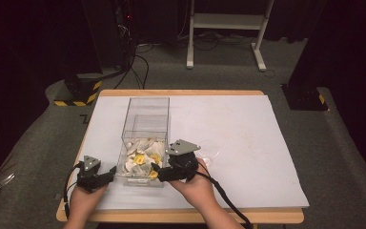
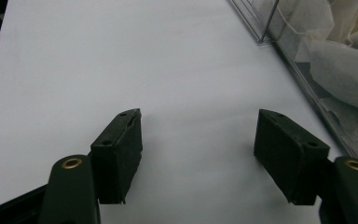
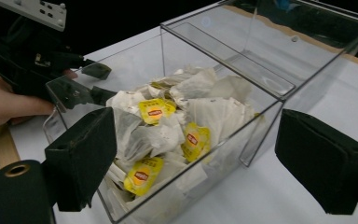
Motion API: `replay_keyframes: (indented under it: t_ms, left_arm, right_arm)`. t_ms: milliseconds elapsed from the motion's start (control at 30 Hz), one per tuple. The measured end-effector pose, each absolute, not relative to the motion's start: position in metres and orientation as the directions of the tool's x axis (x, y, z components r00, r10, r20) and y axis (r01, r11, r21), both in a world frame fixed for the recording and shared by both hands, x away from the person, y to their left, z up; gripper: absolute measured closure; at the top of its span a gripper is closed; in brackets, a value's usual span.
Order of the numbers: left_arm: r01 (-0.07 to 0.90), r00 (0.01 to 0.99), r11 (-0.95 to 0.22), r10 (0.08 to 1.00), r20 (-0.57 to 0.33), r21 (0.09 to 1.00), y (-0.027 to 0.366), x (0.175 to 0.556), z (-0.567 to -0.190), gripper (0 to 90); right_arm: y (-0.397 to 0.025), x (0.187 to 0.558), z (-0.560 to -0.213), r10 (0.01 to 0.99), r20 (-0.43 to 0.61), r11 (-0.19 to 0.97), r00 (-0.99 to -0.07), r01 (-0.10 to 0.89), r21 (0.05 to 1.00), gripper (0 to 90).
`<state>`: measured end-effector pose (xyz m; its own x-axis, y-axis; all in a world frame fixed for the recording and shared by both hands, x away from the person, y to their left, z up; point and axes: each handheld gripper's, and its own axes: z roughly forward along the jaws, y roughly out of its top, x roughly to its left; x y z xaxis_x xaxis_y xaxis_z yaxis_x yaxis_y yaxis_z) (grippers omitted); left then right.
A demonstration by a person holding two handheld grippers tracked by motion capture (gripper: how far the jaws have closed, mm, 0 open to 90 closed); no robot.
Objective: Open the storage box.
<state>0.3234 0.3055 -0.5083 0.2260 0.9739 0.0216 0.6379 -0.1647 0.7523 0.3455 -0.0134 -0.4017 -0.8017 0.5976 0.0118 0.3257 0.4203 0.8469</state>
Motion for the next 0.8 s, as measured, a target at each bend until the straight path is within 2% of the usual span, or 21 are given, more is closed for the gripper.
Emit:
replay_keyframes:
  t_ms: [433, 800]
  left_arm:
    - [0.638, 0.228, -0.166, 0.973, 0.022, 0.752, 0.305, 0.321, -0.508, 32.6]
    - [0.636, 0.227, -0.167, 0.973, 0.024, 0.753, 0.305, 0.321, -0.508, 32.5]
  right_arm:
    - [0.011, 0.349, -0.412, 0.555, 0.041, 0.451, -0.831, 0.343, 0.824, 20.1]
    - [0.022, 0.353, -0.425, 0.539, 0.03, 0.497, -0.842, 0.347, 0.795, 34.5]
